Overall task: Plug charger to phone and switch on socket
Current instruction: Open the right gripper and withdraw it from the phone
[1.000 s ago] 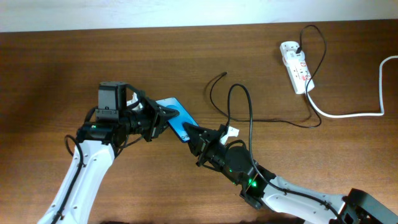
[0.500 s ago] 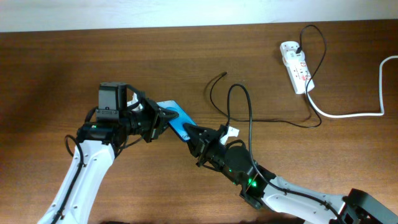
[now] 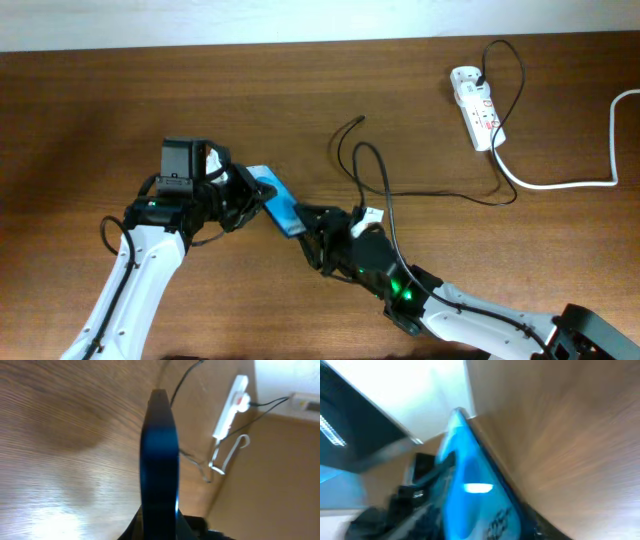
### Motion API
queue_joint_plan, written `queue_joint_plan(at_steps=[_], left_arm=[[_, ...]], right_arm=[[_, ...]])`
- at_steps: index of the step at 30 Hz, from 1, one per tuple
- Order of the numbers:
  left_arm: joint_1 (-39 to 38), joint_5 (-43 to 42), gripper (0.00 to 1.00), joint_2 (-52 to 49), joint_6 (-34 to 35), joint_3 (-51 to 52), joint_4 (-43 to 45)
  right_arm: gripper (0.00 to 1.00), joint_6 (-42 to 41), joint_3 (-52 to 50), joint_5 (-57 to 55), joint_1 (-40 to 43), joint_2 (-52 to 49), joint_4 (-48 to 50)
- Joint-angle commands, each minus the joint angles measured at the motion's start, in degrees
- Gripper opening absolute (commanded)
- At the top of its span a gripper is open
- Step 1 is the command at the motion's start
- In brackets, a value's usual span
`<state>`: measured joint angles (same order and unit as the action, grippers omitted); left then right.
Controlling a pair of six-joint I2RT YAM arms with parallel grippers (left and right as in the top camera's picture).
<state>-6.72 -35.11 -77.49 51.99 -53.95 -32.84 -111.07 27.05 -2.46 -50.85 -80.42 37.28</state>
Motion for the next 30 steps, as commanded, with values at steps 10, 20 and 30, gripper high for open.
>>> queue_joint_plan(at_steps=[10, 20, 30], left_arm=[[0.1, 8.5, 0.00, -0.2, -22.4, -0.3, -12.9], [0.1, 0.1, 0.00, -0.2, -27.3, -0.3, -13.6], [0.1, -0.1, 0.00, -0.2, -27.3, -0.3, -13.6]], right_arm=[[0.90, 38.3, 0.2, 4.3, -0.5, 0.3, -22.1], [0.98, 58.3, 0.3, 7.8, -0.4, 9.3, -29.5], [0.98, 64.2, 6.6, -1.3, -0.5, 27.6, -64.4]])
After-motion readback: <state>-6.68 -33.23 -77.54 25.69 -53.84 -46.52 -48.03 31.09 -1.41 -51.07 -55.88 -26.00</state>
